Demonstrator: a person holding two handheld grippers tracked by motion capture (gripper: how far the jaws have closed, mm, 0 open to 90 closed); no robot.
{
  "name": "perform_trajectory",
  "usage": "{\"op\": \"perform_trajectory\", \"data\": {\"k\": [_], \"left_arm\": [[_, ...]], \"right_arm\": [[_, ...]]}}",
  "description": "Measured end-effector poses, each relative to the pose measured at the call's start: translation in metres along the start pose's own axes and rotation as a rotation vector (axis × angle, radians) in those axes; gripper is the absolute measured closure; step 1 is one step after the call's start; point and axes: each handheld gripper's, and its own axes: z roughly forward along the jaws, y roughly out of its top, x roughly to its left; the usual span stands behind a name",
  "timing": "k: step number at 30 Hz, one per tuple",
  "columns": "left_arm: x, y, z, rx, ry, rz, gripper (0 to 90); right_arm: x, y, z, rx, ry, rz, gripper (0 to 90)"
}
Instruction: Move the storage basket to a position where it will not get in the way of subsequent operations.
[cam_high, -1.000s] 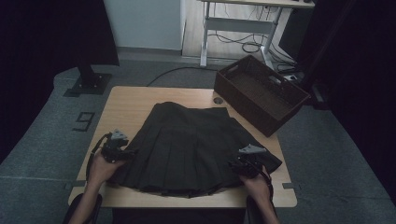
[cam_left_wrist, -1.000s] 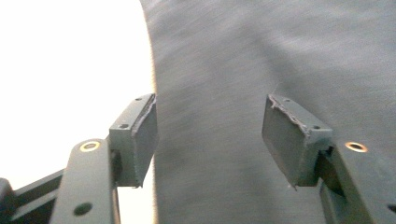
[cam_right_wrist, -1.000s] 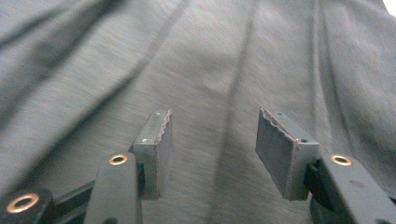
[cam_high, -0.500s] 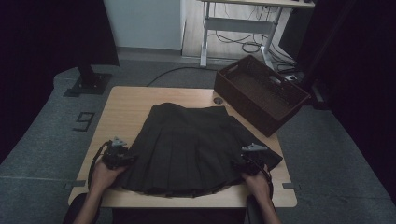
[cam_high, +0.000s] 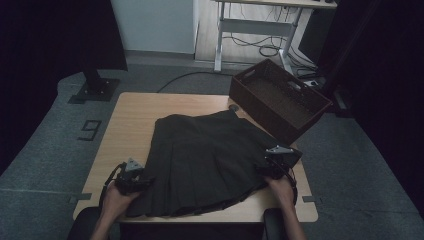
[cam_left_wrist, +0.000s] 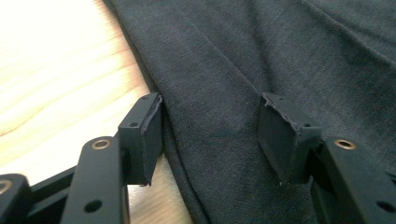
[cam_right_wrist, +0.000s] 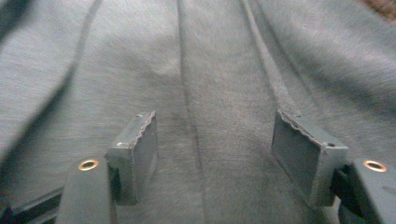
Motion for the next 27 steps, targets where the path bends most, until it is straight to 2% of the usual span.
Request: {"op": "perform_trajectory", "data": {"k": [2, 4, 7, 9, 11, 14, 16, 18, 24, 27], "left_arm": [[-0.003, 0.0, 0.0, -0.002, -0.002, 0.003, 41.2], [-0.006, -0.001, 0.0, -0.006, -0.007, 0.01, 41.2], [-0.014, -0.002, 0.001, -0.015, -0.017, 0.019, 41.2], [-0.02, -0.003, 0.001, -0.018, -0.027, 0.031, 41.1], [-0.026, -0.004, 0.001, -0.025, -0.037, 0.039, 40.8], [-0.034, -0.005, 0.002, -0.033, -0.048, 0.051, 40.2], [-0.038, -0.005, 0.003, -0.041, -0.055, 0.058, 39.5], [-0.04, -0.005, 0.004, -0.045, -0.06, 0.062, 38.3], [-0.043, -0.003, 0.007, -0.044, -0.079, 0.077, 34.0], [-0.04, 0.001, 0.009, -0.032, -0.119, 0.091, 28.4]], "right_arm": [[0.002, 0.002, -0.008, -0.016, 0.009, 0.008, 29.3], [0.007, 0.004, -0.016, -0.034, 0.042, 0.02, 28.2], [0.02, 0.007, -0.023, -0.053, 0.078, 0.013, 25.7], [0.029, 0.006, -0.022, -0.036, 0.104, 0.0, 25.0], [0.036, 0.004, -0.016, -0.015, 0.103, -0.019, 23.6], [0.039, -0.002, -0.006, 0.026, 0.088, -0.027, 20.0], [0.039, -0.006, 0.001, 0.056, 0.072, -0.033, 18.4], [0.036, -0.009, 0.005, 0.063, 0.066, -0.035, 18.3], [0.017, -0.009, 0.008, 0.041, 0.045, -0.026, 18.7], [0.007, -0.01, 0.01, 0.026, 0.039, -0.01, 18.3]]}}
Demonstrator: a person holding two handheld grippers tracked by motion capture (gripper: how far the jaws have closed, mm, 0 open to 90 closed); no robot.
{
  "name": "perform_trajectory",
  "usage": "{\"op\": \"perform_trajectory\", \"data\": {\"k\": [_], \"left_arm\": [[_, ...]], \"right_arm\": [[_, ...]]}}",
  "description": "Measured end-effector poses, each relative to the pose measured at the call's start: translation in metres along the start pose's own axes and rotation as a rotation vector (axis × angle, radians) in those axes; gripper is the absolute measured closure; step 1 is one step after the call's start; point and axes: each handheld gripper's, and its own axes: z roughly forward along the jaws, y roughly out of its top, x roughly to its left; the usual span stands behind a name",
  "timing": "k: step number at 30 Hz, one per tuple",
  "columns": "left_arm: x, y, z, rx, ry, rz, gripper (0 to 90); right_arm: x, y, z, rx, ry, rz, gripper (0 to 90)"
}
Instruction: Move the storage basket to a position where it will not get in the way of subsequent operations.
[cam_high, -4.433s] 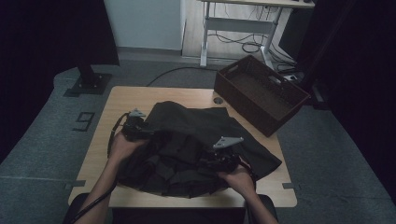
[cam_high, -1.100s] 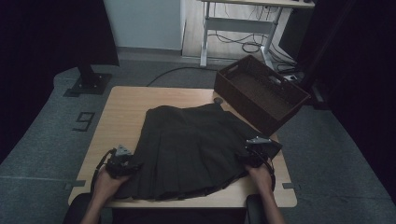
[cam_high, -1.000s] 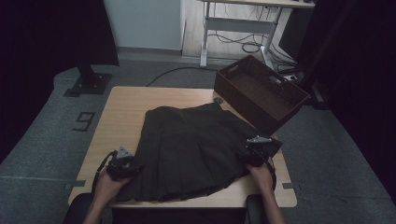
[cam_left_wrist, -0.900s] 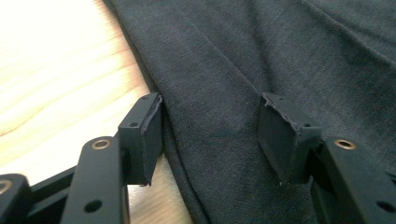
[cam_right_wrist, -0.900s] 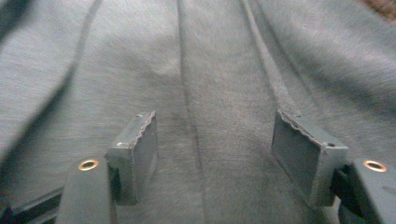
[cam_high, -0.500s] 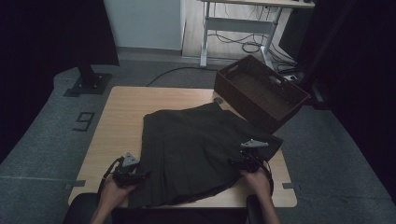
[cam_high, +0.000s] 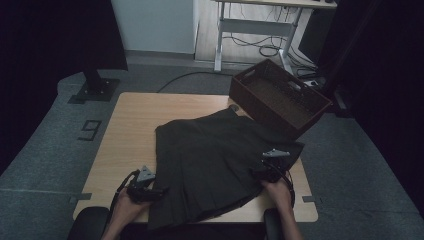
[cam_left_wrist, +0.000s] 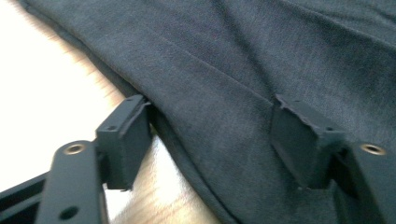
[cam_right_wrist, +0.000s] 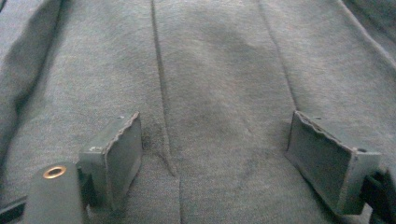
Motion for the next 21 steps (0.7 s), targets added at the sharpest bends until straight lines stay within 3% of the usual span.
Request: {"op": "perform_trajectory", "data": {"k": [3, 13, 21], "left_arm": [[0.007, 0.007, 0.0, 0.011, -0.014, -0.006, 22.8], [0.042, 0.041, 0.0, -0.008, 0.072, 0.01, 14.1], [0.07, 0.064, 0.011, -0.004, 0.088, -0.001, 5.2]], "right_arm": [[-0.004, -0.003, 0.001, -0.022, 0.011, 0.01, 17.4], [-0.005, -0.01, 0.002, -0.081, 0.02, 0.012, 14.9], [-0.004, -0.011, 0.001, -0.086, 0.017, 0.018, 14.8]]}}
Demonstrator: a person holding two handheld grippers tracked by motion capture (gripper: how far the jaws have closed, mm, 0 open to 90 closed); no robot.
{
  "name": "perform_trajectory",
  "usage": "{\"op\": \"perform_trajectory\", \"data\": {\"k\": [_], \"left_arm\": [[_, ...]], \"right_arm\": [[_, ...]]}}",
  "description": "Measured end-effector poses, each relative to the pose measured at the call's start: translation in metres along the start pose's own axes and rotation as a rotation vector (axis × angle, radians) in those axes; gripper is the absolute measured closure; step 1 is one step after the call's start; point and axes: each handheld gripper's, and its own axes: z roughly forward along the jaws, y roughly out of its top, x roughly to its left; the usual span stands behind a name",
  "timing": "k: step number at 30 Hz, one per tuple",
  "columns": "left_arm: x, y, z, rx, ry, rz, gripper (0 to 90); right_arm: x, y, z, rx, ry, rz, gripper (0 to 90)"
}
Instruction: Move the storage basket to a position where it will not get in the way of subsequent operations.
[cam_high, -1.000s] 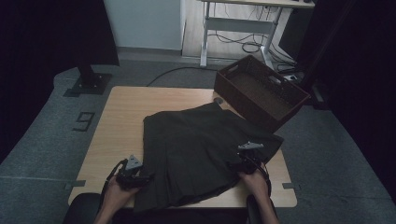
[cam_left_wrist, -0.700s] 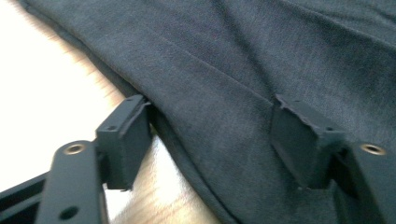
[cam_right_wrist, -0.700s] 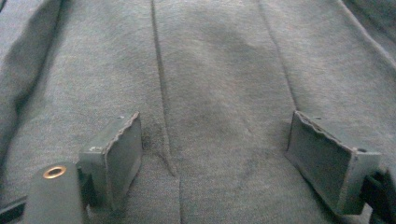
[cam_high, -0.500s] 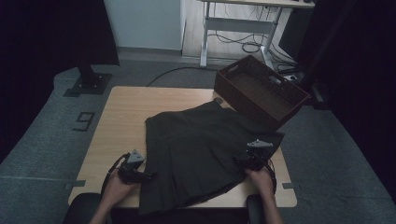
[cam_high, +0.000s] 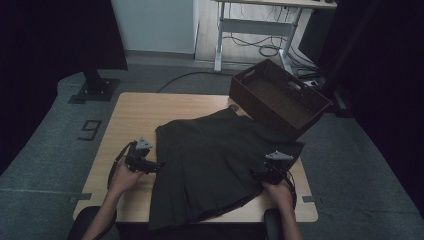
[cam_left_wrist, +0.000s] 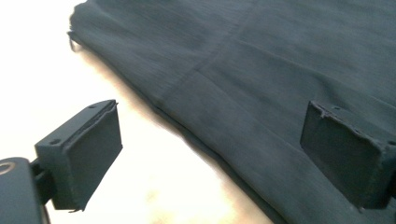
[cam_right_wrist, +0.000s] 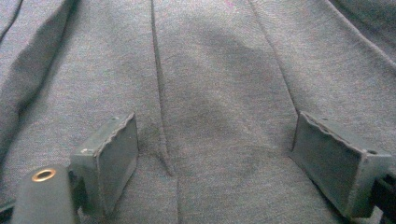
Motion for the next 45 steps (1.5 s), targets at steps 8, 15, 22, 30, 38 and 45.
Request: {"op": "perform_trajectory", "data": {"k": [8, 15, 22, 30, 38, 45], "left_arm": [[0.022, 0.02, 0.025, 0.04, 0.067, 0.017, 0.0], [0.046, 0.034, 0.046, 0.003, 0.097, -0.069, 0.0], [0.062, 0.021, 0.073, 0.055, 0.093, -0.142, 0.0], [0.075, 0.025, 0.077, 0.058, 0.098, -0.152, 0.0], [0.095, 0.031, 0.084, 0.058, 0.124, -0.179, 0.0], [0.099, 0.034, 0.086, 0.058, 0.138, -0.195, 0.0]], "right_arm": [[0.001, 0.0, 0.0, 0.001, -0.008, 0.007, 13.9], [0.002, 0.0, 0.0, 0.001, -0.011, 0.009, 13.9], [0.002, 0.0, 0.001, 0.004, -0.014, 0.005, 13.4], [0.001, 0.008, 0.01, 0.016, -0.015, -0.007, 8.8], [-0.009, 0.028, 0.032, 0.018, 0.0, -0.019, 8.9], [-0.012, 0.036, 0.041, 0.014, 0.005, -0.019, 9.6]]}}
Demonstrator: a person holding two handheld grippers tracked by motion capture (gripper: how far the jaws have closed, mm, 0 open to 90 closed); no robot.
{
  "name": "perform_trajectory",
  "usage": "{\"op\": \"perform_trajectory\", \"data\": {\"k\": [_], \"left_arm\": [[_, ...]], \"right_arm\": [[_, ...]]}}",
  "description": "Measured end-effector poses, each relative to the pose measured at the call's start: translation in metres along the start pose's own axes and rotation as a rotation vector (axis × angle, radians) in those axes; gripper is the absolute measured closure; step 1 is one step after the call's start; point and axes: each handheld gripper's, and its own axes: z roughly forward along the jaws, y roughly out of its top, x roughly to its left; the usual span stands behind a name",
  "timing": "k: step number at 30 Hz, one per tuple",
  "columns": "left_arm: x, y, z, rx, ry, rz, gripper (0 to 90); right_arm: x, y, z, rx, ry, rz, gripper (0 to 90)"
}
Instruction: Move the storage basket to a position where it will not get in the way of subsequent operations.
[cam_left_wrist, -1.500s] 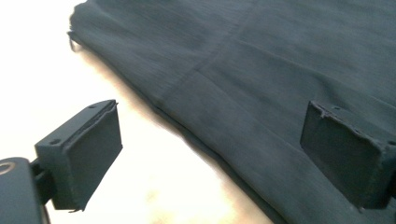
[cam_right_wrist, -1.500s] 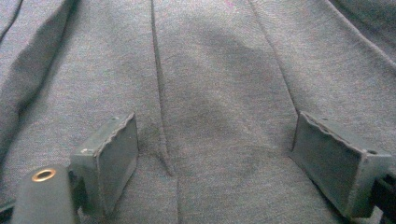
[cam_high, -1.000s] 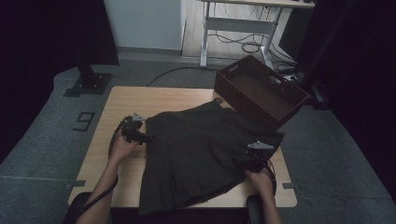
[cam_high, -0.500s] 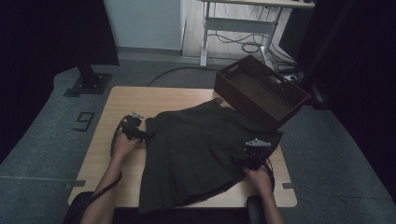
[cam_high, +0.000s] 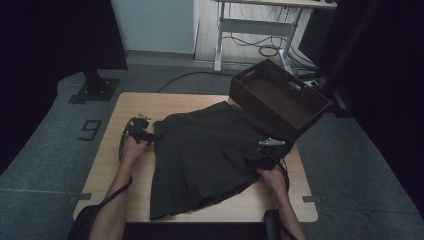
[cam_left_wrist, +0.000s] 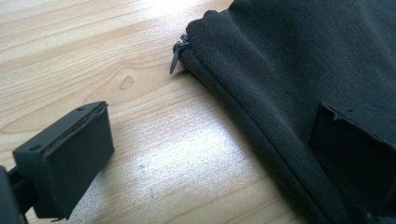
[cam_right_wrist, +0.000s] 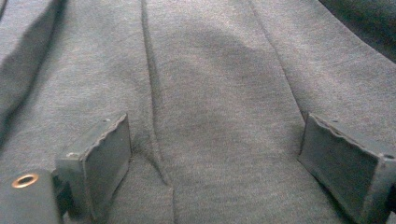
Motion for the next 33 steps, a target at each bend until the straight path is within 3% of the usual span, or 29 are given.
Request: {"op": "perform_trajectory", "data": {"k": [6, 10, 15, 22, 33], "left_arm": [[-0.001, 0.0, 0.0, 0.0, 0.004, -0.005, 0.0], [-0.001, 0.0, 0.0, 0.0, 0.005, -0.005, 0.0], [-0.001, -0.001, 0.0, -0.002, 0.01, -0.01, 0.0], [-0.001, -0.002, -0.002, 0.0, 0.004, -0.006, 0.0], [-0.002, -0.003, -0.002, -0.002, 0.012, -0.014, 0.0]], "right_arm": [[0.004, 0.0, -0.011, 0.014, 0.052, -0.001, 14.4], [0.017, 0.004, -0.025, 0.011, 0.092, -0.04, 13.5], [0.039, 0.014, -0.042, -0.011, 0.143, -0.095, 2.9], [0.081, 0.024, -0.05, -0.015, 0.232, -0.19, 0.8], [0.166, 0.029, -0.045, 0.008, 0.433, -0.364, 4.9]]}}
